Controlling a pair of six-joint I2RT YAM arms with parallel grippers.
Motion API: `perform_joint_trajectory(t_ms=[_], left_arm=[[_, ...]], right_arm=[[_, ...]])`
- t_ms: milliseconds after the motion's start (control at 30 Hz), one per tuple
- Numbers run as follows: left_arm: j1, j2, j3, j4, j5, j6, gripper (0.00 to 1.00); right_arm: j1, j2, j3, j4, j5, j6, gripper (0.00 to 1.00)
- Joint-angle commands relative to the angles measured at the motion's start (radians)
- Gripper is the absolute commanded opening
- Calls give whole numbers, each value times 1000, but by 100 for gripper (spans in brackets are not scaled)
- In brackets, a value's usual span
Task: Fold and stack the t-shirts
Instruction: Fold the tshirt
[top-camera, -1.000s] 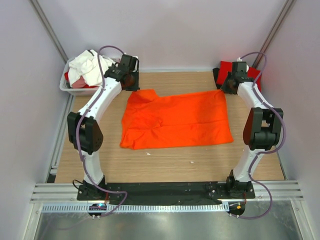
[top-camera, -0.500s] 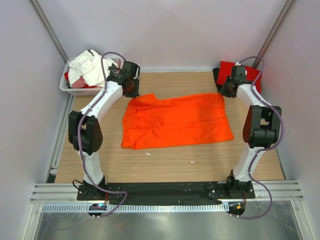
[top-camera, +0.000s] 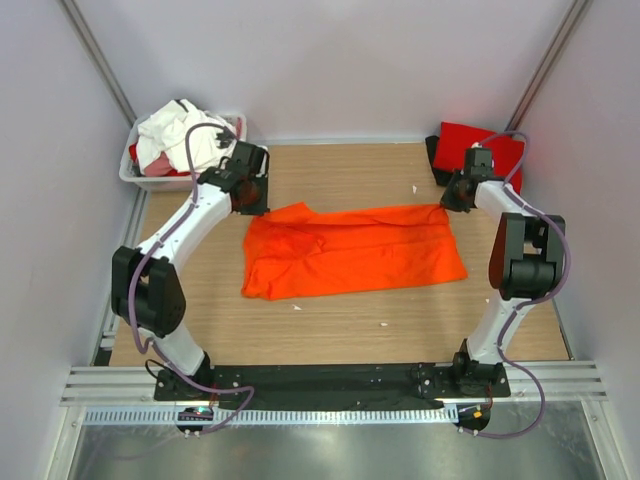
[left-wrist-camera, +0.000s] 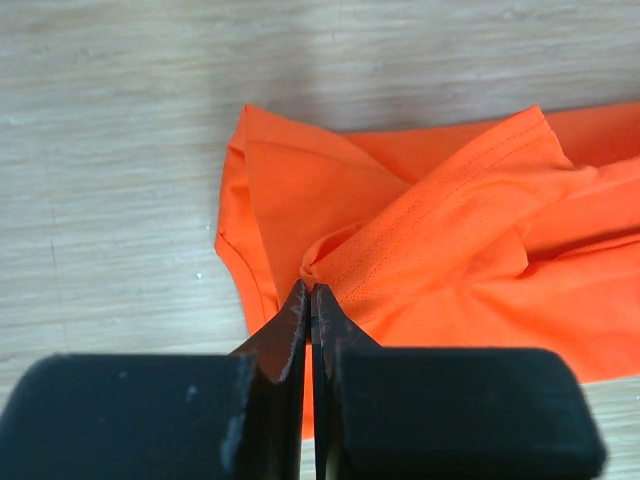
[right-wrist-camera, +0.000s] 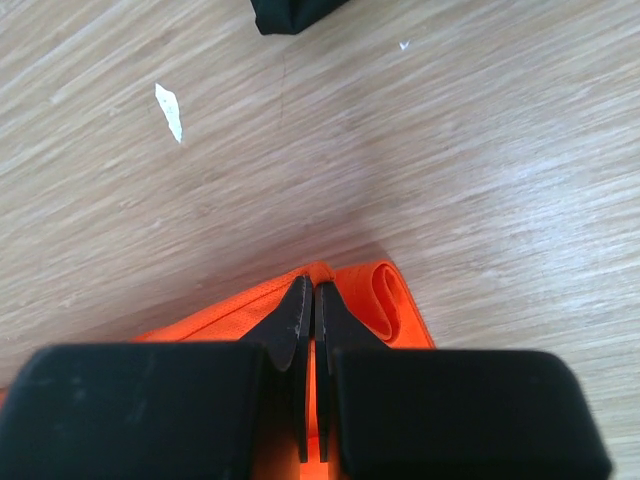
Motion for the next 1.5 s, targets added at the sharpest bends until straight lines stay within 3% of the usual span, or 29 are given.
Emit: perform_joint_trajectory(t_ms=[0, 467, 900, 967, 1000, 1033, 1100, 1200, 1300, 1467], left_arm=[[-11, -63, -45, 36, -15, -25, 0], [-64, -74, -100, 17, -83, -31, 0], [-93, -111, -252, -10, -119, -131, 0], [-106, -115, -299, -18, -141, -146, 7], [-112, -118, -309, -24, -153, -163, 13], [-119, -120, -312, -48, -173, -172, 30], [-127, -132, -319, -67, -179, -195, 45], [-138, -186, -332, -84, -188, -208, 57], [-139, -244, -330, -75, -219, -211, 61], [-139, -234, -295, -43, -208, -228, 57]], right_arm=[[-6, -72, -25, 56, -3, 8, 1], [-10, -183, -126, 68, 55, 9, 1], [-10, -246, -272, 76, 116, 25, 5], [-12, -261, -316, 83, 142, 43, 14], [-15, -270, -333, 88, 144, 49, 36], [-15, -287, -348, 99, 145, 54, 54], [-16, -301, -381, 100, 179, 71, 69], [-18, -327, -375, 74, 214, 74, 75], [-18, -373, -350, 51, 230, 71, 75], [-10, -479, -323, 44, 156, 85, 73]])
